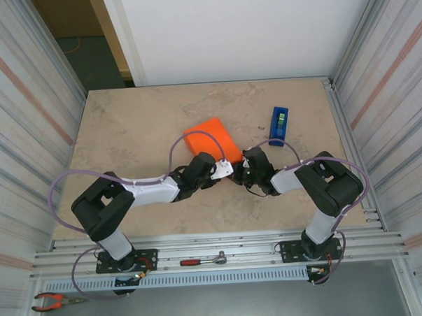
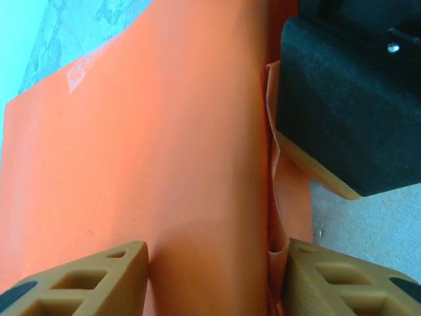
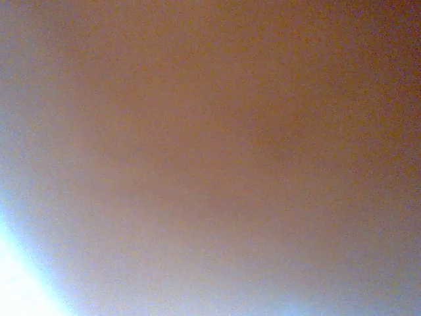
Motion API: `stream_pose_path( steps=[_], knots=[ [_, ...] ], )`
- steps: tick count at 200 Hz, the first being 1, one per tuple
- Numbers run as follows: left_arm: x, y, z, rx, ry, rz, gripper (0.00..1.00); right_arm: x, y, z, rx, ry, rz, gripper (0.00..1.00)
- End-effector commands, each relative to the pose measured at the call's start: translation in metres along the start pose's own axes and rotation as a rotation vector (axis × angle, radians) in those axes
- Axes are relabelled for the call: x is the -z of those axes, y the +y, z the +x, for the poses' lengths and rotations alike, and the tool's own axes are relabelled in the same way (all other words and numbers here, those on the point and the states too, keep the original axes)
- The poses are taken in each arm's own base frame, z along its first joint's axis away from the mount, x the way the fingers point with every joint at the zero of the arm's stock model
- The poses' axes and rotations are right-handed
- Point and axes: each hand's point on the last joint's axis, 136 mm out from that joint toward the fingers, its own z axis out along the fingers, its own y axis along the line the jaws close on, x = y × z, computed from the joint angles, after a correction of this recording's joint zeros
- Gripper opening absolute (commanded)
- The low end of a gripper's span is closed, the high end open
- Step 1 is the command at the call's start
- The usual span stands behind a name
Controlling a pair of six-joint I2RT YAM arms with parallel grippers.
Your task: Wrap the gift box in paper
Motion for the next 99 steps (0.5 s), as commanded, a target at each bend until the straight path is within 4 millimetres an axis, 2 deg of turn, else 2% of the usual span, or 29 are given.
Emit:
stream_pose_path(
  steps=[1, 48, 99],
  knots=[
    [-0.001, -0.023, 0.015, -0.012, 0.053, 0.102, 0.49, 0.009, 0.006, -0.004, -0.02, -0.017, -0.026, 0.0],
    [-0.001, -0.026, 0.015, -0.012, 0.06, 0.123, 0.42, 0.021, 0.014, -0.01, -0.016, -0.029, -0.043, 0.0],
    [-0.001, -0.027, 0.016, -0.013, 0.063, 0.129, 0.41, 0.041, 0.03, -0.027, 0.004, -0.061, -0.067, 0.0]
  ],
)
